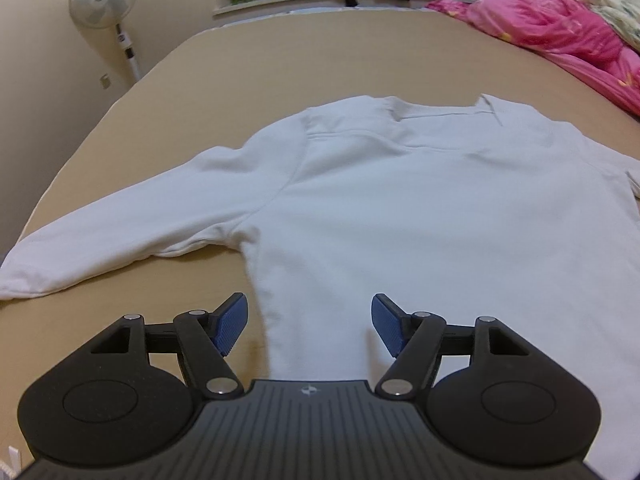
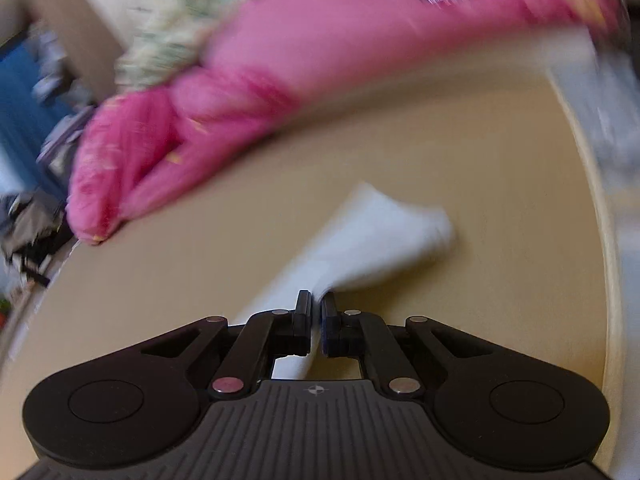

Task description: Fold small clothes

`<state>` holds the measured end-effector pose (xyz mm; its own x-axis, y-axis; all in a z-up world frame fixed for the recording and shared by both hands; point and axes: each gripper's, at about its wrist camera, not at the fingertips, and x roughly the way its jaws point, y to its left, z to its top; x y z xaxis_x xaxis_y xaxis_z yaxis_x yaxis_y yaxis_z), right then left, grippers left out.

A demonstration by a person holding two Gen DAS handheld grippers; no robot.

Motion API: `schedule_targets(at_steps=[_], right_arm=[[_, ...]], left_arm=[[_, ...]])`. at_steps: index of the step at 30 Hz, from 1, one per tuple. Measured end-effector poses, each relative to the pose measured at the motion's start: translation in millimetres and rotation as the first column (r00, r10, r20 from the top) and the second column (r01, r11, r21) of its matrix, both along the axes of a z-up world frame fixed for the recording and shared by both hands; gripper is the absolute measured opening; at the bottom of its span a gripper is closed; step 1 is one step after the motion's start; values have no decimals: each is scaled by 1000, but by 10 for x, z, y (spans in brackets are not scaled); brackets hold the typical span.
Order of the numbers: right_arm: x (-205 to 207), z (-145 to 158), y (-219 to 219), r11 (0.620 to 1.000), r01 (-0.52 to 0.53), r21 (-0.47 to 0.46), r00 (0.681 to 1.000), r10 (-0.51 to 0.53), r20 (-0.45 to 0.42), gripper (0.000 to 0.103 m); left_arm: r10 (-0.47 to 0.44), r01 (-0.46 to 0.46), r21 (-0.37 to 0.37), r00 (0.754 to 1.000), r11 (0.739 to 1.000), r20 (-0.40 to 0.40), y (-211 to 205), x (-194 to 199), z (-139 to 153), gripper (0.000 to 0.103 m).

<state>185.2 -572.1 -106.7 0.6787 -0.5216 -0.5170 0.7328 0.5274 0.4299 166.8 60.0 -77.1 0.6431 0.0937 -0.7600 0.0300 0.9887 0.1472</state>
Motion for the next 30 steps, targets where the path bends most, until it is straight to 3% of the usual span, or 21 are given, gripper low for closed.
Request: schedule_targets(at_steps=[3, 6, 9, 12, 13, 15, 16, 18, 20, 21, 23, 26, 30], right_arm=[[292, 479, 747, 968, -160, -195, 986, 167, 23, 4], [541, 871, 1806, 872, -377, -311, 908, 414, 58, 4], [628, 1098, 3022, 719, -581, -381, 758, 649, 70, 4], [545, 1045, 4181, 521, -768, -373, 544, 837, 50, 5], [524, 974, 4446, 469, -811, -350, 489, 872, 34, 5], [508, 647, 4968, 306, -929, -209, 321, 946, -43, 27], [482, 489, 5119, 247, -959, -137, 260, 962, -82, 29], [407, 304, 5203, 190, -981, -28, 192, 973, -124, 29], [303, 287, 5031, 179, -983, 28, 175, 978, -110, 29], [239, 324, 4892, 187, -982, 32, 183, 977, -110, 31], [162, 441, 4518, 221, -975, 14, 217, 967, -135, 31], [110, 556, 3930, 327, -945, -4, 323, 931, -171, 37], [79, 461, 3214, 483, -875, 33, 477, 872, -111, 39]], left_arm=[[27, -28, -23, 1000, 999, -9, 82, 26, 46, 74], [50, -51, -62, 999, 997, -12, 169, 35, 109, 74], [82, -84, -88, 996, 993, -20, 266, 54, 157, 74], [114, -115, -101, 993, 988, -19, 379, 71, 213, 73], [122, -123, -107, 992, 987, -18, 422, 81, 229, 72], [142, -143, -130, 990, 981, -17, 524, 101, 262, 65], [150, -151, -142, 988, 978, -19, 568, 110, 274, 62], [163, -165, -169, 986, 972, -30, 652, 136, 285, 45], [159, -165, -201, 986, 966, -44, 701, 172, 289, 36], [151, -157, -228, 987, 961, -46, 717, 198, 296, 29], [134, -141, -259, 990, 956, -44, 712, 259, 302, 27], [121, -124, -290, 992, 949, -27, 696, 430, 295, 27], [143, -141, -349, 990, 926, -22, 750, 709, 197, 27]])
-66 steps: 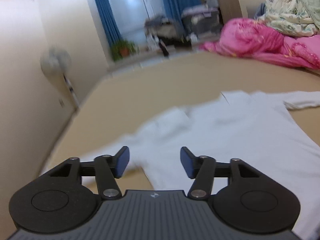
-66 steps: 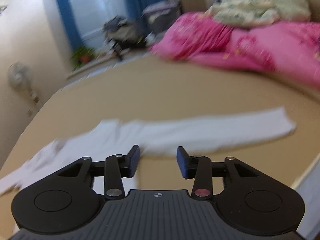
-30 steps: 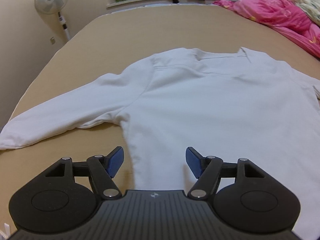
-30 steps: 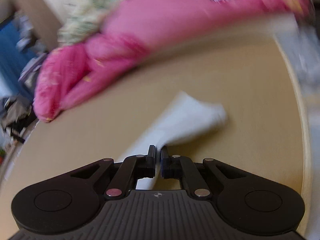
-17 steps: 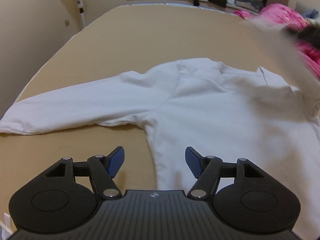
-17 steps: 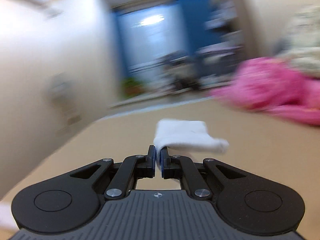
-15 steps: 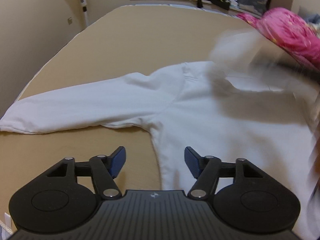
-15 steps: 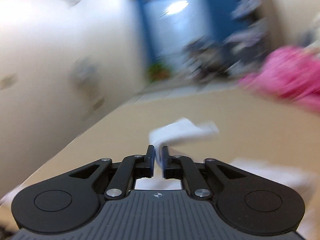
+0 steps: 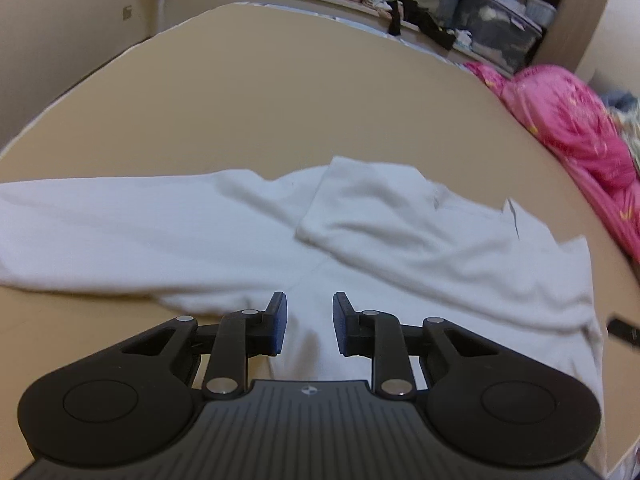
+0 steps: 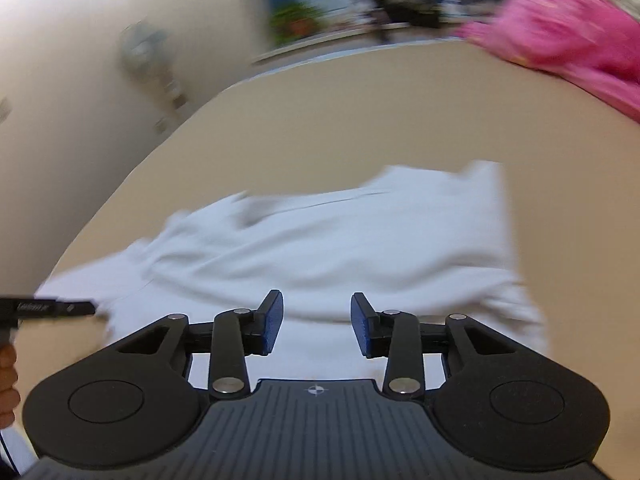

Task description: Fold small clothes

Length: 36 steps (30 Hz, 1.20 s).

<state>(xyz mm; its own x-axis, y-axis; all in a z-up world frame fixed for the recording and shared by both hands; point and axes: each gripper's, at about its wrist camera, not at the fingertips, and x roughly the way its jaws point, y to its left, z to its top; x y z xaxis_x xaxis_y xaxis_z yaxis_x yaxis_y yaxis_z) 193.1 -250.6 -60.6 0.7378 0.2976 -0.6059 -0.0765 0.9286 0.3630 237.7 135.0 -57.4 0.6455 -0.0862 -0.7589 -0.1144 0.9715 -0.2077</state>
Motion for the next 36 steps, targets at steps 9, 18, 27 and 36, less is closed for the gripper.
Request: schedule_targets(at_steps=[9, 18, 27, 36], right_arm=[[355, -498, -611, 959, 236, 159, 963, -208, -173, 40], [506, -715, -706, 922, 321, 216, 925, -257, -279, 39], [569, -723, -675, 924, 331, 190, 921, -272, -278, 35], [521, -518, -789, 898, 374, 232, 914, -314, -255, 3]], left_arm=[[55, -52, -87, 998, 995, 29, 102, 523, -239, 34], [81, -80, -108, 997, 991, 5, 144, 846, -472, 43], [58, -57, -28, 997, 998, 52, -33, 930, -409, 7], [155, -154, -26, 987, 988, 43, 39, 440, 196, 7]])
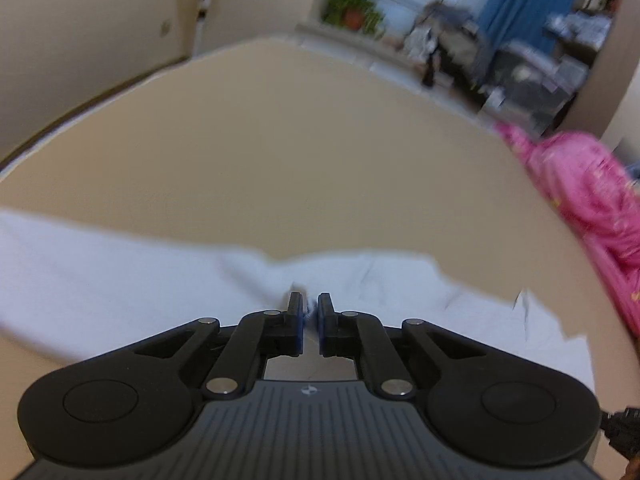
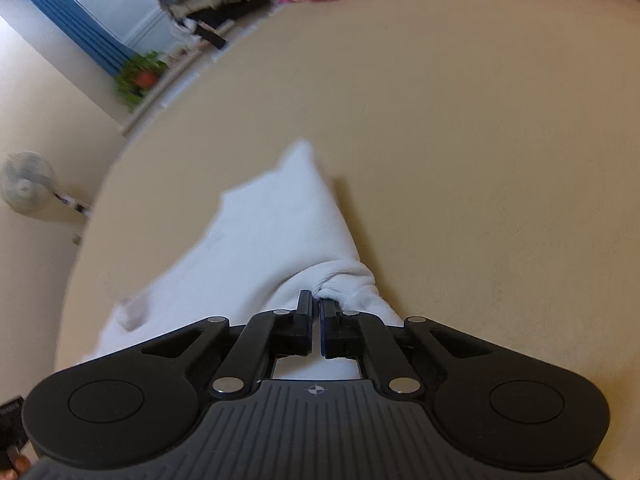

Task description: Fold small clothes

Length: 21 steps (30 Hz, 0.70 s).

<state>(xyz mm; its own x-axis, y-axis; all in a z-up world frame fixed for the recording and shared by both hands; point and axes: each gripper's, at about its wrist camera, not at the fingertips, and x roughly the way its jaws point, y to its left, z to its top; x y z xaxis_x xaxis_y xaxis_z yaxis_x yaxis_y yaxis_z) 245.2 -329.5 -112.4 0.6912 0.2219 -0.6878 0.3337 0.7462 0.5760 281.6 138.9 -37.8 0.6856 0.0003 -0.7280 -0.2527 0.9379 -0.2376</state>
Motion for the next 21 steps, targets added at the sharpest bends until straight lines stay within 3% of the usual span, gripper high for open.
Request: schedule_targets(at_steps=[2, 4, 6, 9, 14, 16, 17, 18, 21], right_arm=[[4, -90, -33, 999, 36, -14, 995, -37, -88, 3], [-3, -156, -72, 995, 74, -63, 986, -83, -142, 3], [-4, -120, -72, 995, 77, -60, 988, -84, -126, 5], [7, 28, 31, 988, 36, -153, 997, -46, -59, 8], [8, 128, 132, 975, 18, -223, 1000, -16, 10, 8], [22, 171, 158, 974, -5, -227, 997, 23, 74, 8], [23, 190, 165, 970, -5, -243, 996, 27, 87, 8], [17, 217, 179, 968, 3, -253, 995, 22, 97, 8], [39, 240, 136, 976, 10, -218, 990, 22, 142, 8]], left_arm=[[16, -12, 40, 994, 999, -104, -12, -9, -120, 7], [40, -35, 41, 993, 999, -115, 24, 13, -156, 7], [28, -27, 19, 997, 999, -75, 28, 72, -120, 14], [-42, 41, -19, 998, 999, -40, 18, 203, -147, 29], [-73, 68, -54, 994, 996, -86, 54, 425, -452, 30], [-81, 73, -73, 990, 995, -117, 51, 460, -610, 28], [-87, 80, -61, 990, 995, -114, 22, 462, -633, 20], [-101, 98, -36, 990, 995, -102, -18, 457, -617, 0], [-109, 111, 42, 993, 993, -48, -102, 439, -475, 0]])
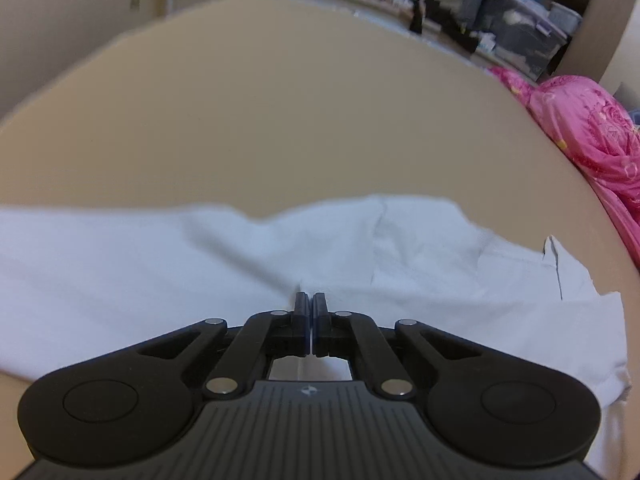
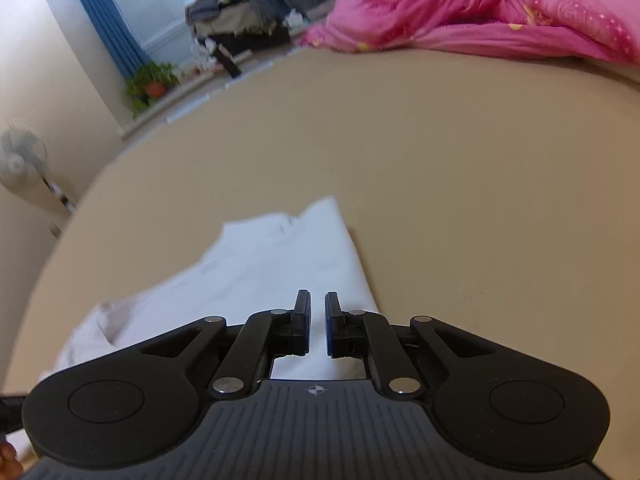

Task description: Fold small clothes

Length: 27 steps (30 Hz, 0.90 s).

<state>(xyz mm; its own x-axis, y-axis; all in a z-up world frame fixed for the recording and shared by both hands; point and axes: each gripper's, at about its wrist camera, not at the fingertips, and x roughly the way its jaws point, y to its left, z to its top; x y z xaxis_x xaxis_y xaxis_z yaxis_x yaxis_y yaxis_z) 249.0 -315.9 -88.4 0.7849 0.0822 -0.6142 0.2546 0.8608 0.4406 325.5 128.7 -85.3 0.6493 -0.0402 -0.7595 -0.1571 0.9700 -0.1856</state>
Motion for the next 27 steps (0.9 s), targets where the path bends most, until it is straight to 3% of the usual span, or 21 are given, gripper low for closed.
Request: schedule_targets(at_steps=[2, 4, 5, 7, 10, 12, 14, 15, 16, 17, 20, 23, 24, 27], right_arm=[[73, -86, -41, 1000, -3, 26, 999, 4, -41, 9], [205, -329, -115, 1000, 8, 26, 977, -3, -214, 10], [208, -410, -166, 999, 14, 35, 968, -4, -252, 6], [198, -358, -167, 999, 32, 30, 973, -24, -231, 0], [151, -144, -27, 996, 8, -93, 990, -21, -140, 6], [169, -149, -25, 997, -3, -72, 991, -6, -135, 8], [237, -316, -84, 1000, 5, -27, 973, -11, -231, 10], [238, -377, -120, 1000, 19, -9, 968, -21, -249, 6], [237, -365, -132, 1000, 30, -9, 971, -31, -238, 4], [242, -313, -108, 999, 23, -25, 974, -28, -223, 5], [218, -120, -33, 993, -14, -117, 994, 1, -109, 24], [293, -271, -177, 1000, -24, -5, 982, 22, -190, 41], [324, -353, -212, 999, -30, 29, 973, 36, -227, 41], [338, -247, -126, 997, -60, -52, 979, 49, -198, 40]], left_arm=[[11, -11, 3, 999, 1000, 40, 1, -12, 81, 0], [16, -17, 29, 999, 999, 29, -21, 1, 84, 1], [27, -28, 68, 1000, 997, 9, -40, -6, 80, 1], [35, -37, 119, 999, 992, 18, -81, -54, 134, 2], [-11, 7, 84, 998, 996, 55, -177, -165, 281, 6], [-60, 58, 54, 997, 997, 46, -274, -218, 281, 9], [-98, 99, 32, 995, 995, -12, -362, -206, 157, 14], [-112, 115, 39, 991, 993, -74, -398, -168, 44, 18], [-113, 123, 58, 984, 991, -141, -421, -126, -76, 18], [-111, 123, 70, 981, 990, -157, -437, -123, -139, 18], [-104, 110, 50, 989, 993, -109, -432, -155, -40, 19], [-112, 116, 39, 989, 992, -94, -424, -188, -45, 20], [-113, 120, 48, 985, 992, -126, -439, -162, -109, 21], [-125, 137, 76, 982, 988, -141, -487, -119, -36, 23]])
